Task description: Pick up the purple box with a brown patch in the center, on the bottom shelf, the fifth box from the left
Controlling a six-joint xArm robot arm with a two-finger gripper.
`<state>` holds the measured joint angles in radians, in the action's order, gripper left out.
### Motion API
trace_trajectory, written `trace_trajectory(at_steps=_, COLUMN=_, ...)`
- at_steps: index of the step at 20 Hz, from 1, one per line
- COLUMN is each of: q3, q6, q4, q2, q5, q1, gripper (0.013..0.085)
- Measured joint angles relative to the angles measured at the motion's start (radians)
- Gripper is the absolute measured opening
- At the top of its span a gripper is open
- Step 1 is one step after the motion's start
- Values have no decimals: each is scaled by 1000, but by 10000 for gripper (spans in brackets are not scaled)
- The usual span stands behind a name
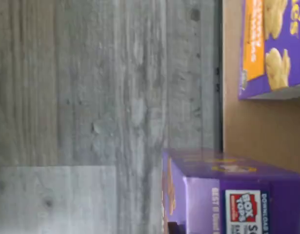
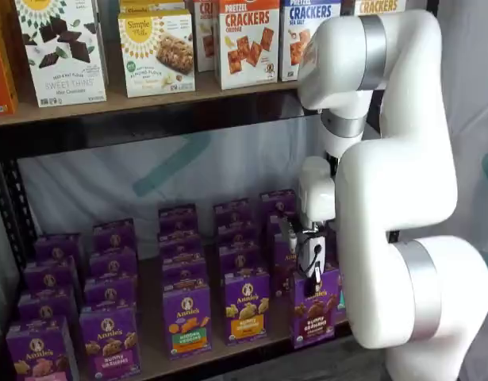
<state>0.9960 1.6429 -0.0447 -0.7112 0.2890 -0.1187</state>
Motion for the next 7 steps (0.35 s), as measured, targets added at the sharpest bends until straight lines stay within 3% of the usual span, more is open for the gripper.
trace_trajectory(at_steps=7, q3=-170, q6=-17, q4=-20, q2=122, q5=-58, q1=-3, gripper=330)
